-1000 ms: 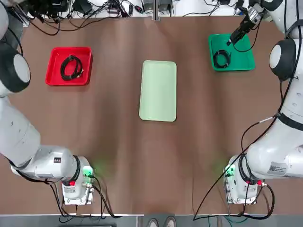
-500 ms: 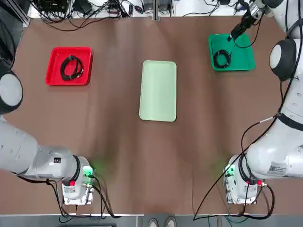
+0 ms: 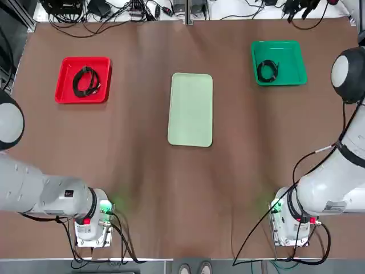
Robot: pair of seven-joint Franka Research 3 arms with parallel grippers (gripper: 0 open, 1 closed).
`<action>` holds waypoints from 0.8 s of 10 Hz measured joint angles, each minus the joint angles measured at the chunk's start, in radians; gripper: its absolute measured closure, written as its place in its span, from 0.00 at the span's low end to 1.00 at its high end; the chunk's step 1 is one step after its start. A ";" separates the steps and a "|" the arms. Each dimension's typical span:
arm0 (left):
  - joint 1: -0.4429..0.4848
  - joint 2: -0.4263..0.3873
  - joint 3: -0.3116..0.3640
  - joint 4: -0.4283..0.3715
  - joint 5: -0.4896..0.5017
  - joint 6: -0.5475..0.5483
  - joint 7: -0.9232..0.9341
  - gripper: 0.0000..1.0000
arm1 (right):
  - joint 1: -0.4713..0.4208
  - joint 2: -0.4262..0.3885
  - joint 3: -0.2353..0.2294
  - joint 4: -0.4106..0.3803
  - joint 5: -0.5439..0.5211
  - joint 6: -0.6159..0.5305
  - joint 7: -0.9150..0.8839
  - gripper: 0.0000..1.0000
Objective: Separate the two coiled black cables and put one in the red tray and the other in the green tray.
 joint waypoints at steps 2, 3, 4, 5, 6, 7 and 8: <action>0.001 0.000 -0.001 0.003 0.000 0.000 0.000 0.00 | -0.016 -0.075 -0.014 0.002 -0.008 -0.056 0.087 0.00; 0.001 0.000 -0.001 0.004 0.000 -0.001 0.002 0.00 | -0.019 -0.113 -0.015 0.004 -0.027 -0.094 0.141 0.00; 0.002 0.000 -0.001 0.004 0.000 -0.001 0.003 0.00 | -0.015 -0.157 -0.012 0.006 -0.060 -0.140 0.185 0.00; 0.002 0.000 -0.001 0.004 0.000 -0.002 0.004 0.00 | -0.008 -0.208 -0.008 0.007 -0.081 -0.184 0.222 0.00; 0.002 0.000 -0.002 0.004 0.000 -0.002 0.004 0.00 | -0.001 -0.264 -0.005 0.006 -0.087 -0.225 0.259 0.00; 0.003 0.001 -0.002 0.005 0.000 -0.002 0.004 0.00 | 0.001 -0.320 0.005 -0.008 -0.088 -0.256 0.298 0.00; 0.003 0.001 -0.002 0.005 0.000 -0.002 0.004 0.00 | 0.001 -0.372 0.025 -0.036 -0.088 -0.268 0.339 0.00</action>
